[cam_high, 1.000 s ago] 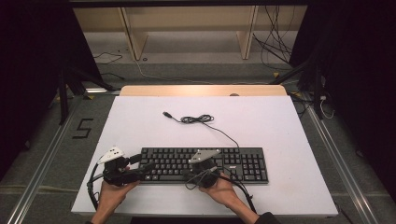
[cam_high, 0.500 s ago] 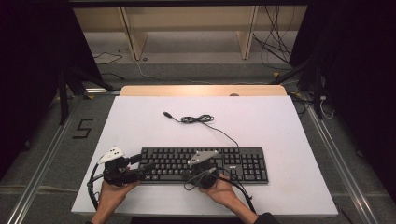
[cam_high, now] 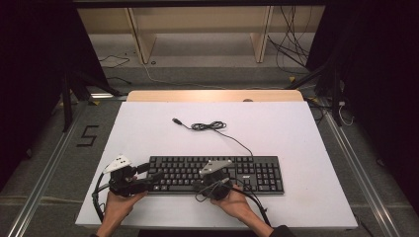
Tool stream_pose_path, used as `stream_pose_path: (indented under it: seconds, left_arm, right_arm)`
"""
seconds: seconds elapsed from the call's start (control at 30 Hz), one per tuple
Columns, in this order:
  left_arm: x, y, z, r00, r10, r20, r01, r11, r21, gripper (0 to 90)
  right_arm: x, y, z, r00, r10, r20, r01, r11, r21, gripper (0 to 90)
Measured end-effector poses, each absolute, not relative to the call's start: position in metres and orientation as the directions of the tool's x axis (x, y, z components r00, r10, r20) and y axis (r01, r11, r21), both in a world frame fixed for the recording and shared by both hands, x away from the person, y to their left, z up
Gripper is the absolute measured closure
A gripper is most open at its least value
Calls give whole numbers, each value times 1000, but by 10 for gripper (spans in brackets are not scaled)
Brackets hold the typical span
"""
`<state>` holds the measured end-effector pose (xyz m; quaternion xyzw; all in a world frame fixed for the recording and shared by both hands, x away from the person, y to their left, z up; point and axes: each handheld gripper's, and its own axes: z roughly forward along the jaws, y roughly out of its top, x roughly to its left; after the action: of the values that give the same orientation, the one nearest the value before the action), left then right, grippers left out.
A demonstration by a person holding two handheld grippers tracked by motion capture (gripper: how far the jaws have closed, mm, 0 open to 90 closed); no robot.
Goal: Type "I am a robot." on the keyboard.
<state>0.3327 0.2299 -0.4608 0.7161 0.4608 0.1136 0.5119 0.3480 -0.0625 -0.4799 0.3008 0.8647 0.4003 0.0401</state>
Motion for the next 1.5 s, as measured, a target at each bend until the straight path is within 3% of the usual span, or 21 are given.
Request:
stream_pose_path:
  seconds: [0.23,0.47,0.57,0.83,1.13,1.5]
  left_arm:
    - [334,231,-461,546,777,-312,547,-49,835,304]
    - [337,230,-464,536,786,-309,558,-55,828,383]
    - [340,229,-466,526,795,-302,568,-64,820,458]
    - [348,225,-475,510,814,-280,612,-114,783,697]
    - [352,220,-480,518,819,-245,626,-168,761,863]
    - [356,218,-483,524,817,-241,635,-187,749,889]
  right_arm:
    - [351,-73,-468,-800,566,197,489,428,760,838]
    - [353,-85,-460,-784,582,214,497,382,779,648]
    - [354,-88,-458,-776,591,220,502,367,783,549]
    - [355,-95,-453,-761,609,223,505,341,793,391]
    - [352,-100,-450,-761,611,218,495,329,804,356]
    - [351,-101,-449,-761,610,220,493,325,807,346]
